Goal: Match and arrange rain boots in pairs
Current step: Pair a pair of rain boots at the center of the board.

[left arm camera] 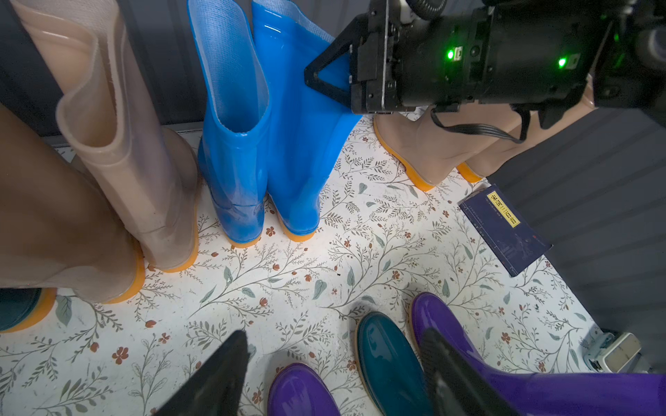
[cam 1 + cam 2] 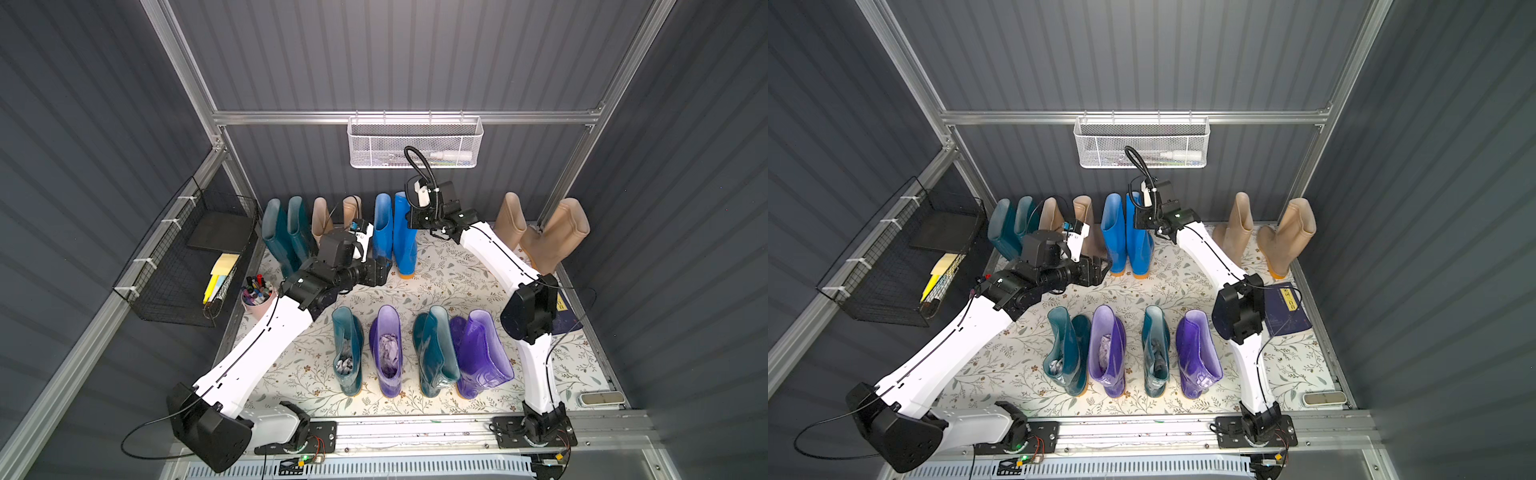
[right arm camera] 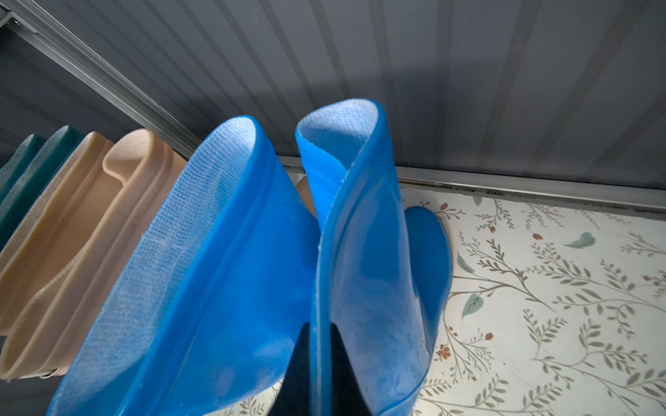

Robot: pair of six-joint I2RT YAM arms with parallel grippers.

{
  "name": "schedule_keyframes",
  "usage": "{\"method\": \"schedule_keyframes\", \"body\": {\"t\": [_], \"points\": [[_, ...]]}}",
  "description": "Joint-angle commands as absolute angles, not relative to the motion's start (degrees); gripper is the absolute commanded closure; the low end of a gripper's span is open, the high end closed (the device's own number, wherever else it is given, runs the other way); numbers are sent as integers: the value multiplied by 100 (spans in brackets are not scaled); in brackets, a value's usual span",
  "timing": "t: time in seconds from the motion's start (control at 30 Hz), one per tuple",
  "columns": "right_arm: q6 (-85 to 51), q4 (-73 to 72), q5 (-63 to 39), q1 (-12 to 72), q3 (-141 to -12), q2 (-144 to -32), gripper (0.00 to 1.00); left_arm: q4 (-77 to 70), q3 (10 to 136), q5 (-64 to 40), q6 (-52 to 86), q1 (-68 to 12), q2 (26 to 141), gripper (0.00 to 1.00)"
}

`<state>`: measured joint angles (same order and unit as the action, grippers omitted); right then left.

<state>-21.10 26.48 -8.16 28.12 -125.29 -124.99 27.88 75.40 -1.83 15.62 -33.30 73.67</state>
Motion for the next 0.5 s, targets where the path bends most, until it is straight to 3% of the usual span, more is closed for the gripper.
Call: {"method": "schedule_keyframes", "body": {"t": [0.0,0.47], "points": [[-2232,2068,-604,2835,-12228,-12175,100,2833,7631,-121,1492,-3348,7330,22],[-2118,1872,-832,2874,-11676,-11533,68,2753,7584,-175,1524,-3349,7303,20]]}}
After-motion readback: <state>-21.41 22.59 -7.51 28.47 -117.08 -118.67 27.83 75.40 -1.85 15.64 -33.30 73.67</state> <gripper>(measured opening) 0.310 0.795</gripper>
